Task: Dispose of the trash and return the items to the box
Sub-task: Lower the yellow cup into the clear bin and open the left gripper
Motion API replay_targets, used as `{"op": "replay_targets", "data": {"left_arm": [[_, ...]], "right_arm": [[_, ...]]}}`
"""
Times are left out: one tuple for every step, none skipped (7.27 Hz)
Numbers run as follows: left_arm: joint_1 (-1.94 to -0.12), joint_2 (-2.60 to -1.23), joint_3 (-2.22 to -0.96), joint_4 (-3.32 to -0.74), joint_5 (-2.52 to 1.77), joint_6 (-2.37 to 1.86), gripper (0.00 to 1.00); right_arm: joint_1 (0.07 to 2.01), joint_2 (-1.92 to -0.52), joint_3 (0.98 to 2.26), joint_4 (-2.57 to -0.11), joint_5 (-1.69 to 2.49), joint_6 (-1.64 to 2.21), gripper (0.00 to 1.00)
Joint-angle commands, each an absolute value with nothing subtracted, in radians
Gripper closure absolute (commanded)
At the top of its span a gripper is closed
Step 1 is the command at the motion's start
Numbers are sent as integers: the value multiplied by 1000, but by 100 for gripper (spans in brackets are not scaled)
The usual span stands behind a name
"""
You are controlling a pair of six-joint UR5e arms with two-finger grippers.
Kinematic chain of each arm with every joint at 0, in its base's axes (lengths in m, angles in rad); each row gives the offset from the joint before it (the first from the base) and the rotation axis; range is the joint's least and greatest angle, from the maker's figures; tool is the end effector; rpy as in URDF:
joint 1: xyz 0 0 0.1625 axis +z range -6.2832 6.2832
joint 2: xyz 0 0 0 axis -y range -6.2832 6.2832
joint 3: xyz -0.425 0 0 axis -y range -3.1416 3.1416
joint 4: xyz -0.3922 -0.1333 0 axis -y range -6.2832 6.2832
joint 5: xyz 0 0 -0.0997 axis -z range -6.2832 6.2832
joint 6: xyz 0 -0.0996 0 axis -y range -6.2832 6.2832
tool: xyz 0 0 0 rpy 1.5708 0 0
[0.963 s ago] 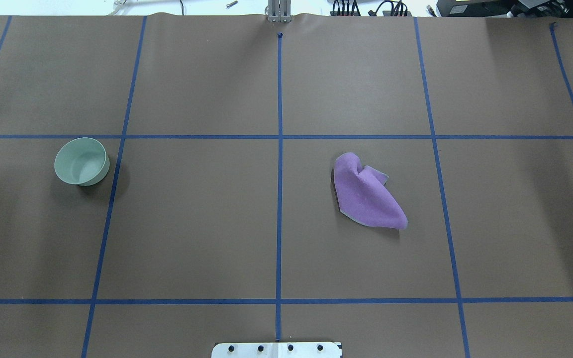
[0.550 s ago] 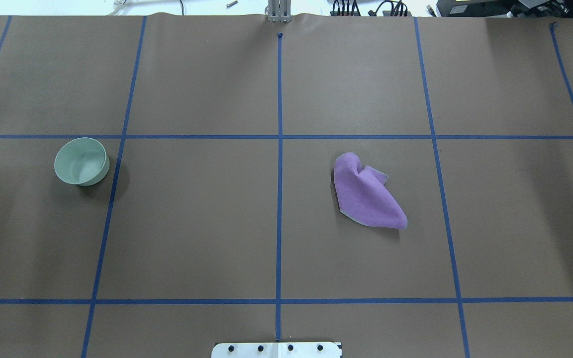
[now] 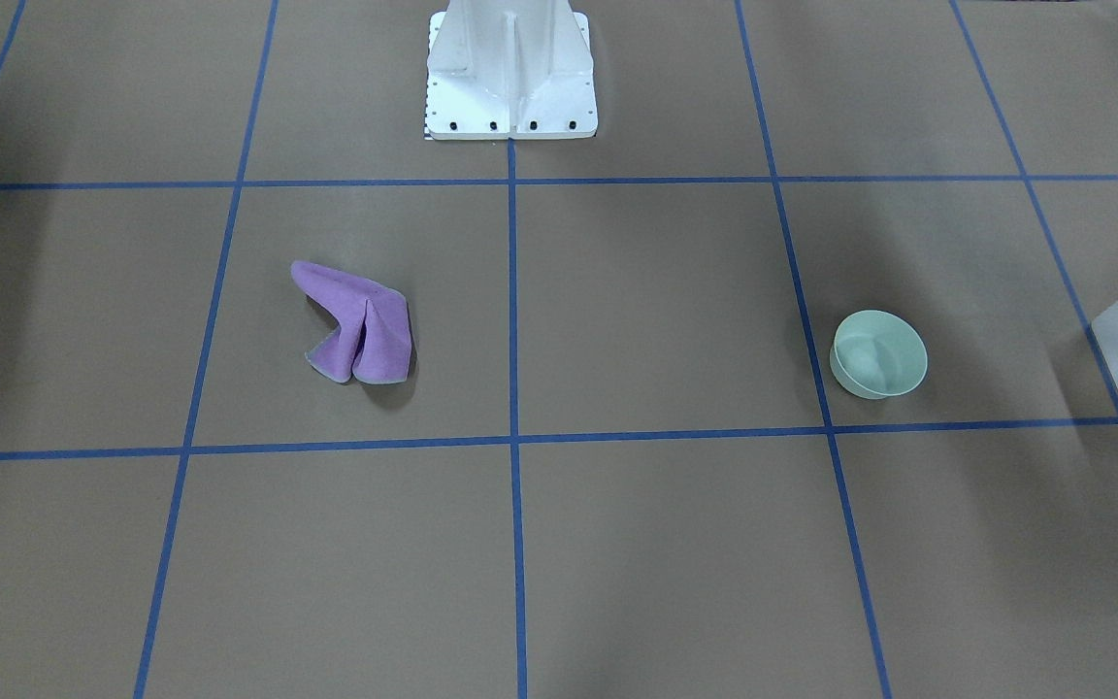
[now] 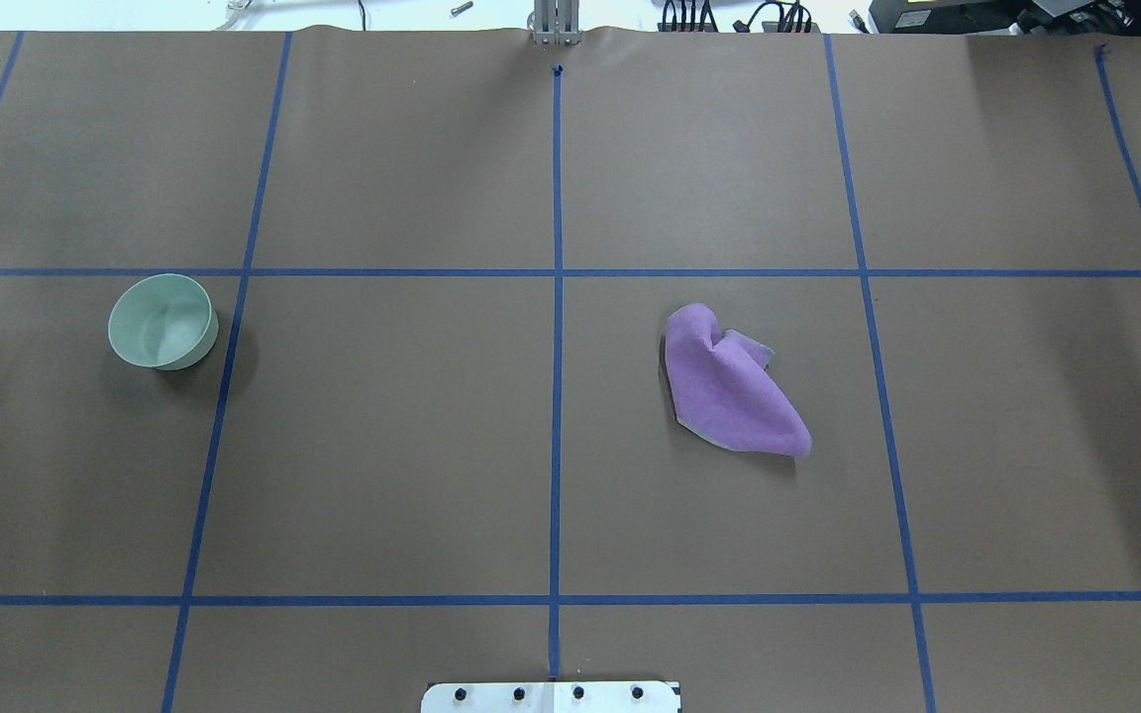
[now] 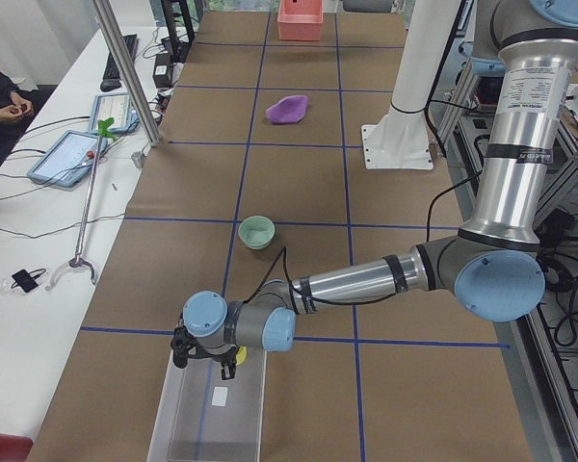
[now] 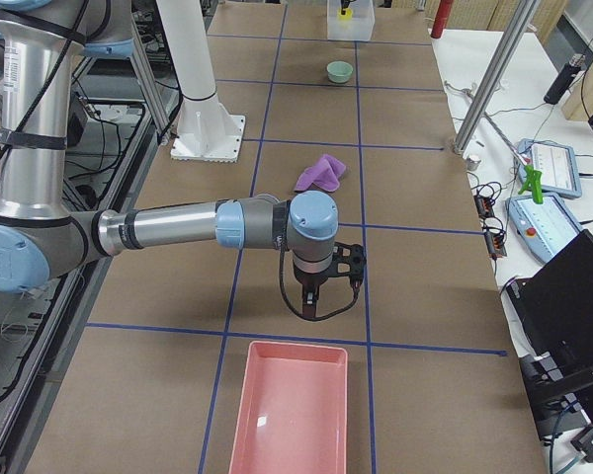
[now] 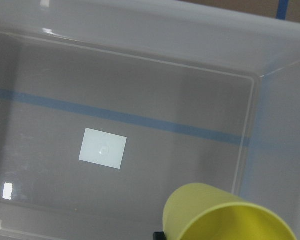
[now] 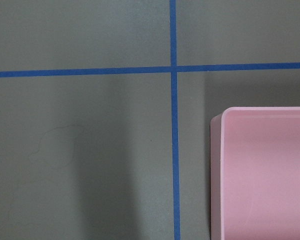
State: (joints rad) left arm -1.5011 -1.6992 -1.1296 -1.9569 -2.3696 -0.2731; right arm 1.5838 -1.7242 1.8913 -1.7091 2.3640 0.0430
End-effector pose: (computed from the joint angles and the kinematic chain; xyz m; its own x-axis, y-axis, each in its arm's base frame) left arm -0.0247 -0.5351 0.7667 0.6853 -0.1711 -0.7079 0.1198 0.9852 -0.1222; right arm 0.0678 -0.4226 0.5843 0.7006 0.0316 0.7129 -0.0432 0.9991 -0.0019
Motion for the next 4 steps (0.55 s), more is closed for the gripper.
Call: {"op": "replay_targets", "data": {"left_arm": [[-1497,-1698,-1118,-1971,-2367,-272,100],[-1497,-1697,-1117,-1971,-2367,-272,100],[-1497,-1695,-1108,-1973,-2367,-270,54],[-1497,-1694,-1103,-2002,-2367,-267,23]], "right_arm": [[1583,-1724,1893,-1710,2364,43,0],[1582,-1724,1893,-1709,2364,43,0],[1578,-1724,1891,-1709,2364,43,0],[1578,-1724,1893,-1710,2365,43,0]]}}
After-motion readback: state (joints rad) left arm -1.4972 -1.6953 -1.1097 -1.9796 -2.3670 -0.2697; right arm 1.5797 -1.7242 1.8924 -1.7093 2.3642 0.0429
